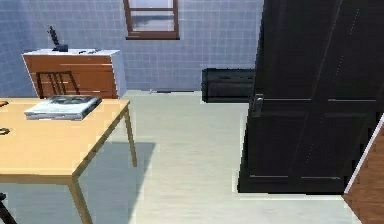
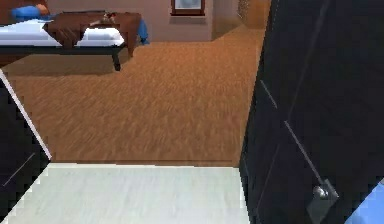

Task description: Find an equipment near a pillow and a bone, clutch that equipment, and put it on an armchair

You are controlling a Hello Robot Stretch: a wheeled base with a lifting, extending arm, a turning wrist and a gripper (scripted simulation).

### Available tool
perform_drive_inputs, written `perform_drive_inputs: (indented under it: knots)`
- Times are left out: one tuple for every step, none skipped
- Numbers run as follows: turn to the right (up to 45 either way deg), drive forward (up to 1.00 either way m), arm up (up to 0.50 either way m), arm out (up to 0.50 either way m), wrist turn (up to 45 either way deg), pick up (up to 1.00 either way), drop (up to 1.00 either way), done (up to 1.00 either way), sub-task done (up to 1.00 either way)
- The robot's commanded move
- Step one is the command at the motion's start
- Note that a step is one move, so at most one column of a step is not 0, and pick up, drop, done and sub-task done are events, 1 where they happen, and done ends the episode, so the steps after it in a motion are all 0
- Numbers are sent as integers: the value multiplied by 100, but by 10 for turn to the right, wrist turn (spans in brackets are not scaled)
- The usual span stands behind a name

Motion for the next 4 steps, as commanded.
perform_drive_inputs:
  knots:
    - [-450, 0, 0, 0, 0, 0, 0, 0, 0]
    - [-270, 0, 0, 0, 0, 0, 0, 0, 0]
    - [0, 60, 0, 0, 0, 0, 0, 0, 0]
    - [-450, 0, 0, 0, 0, 0, 0, 0, 0]
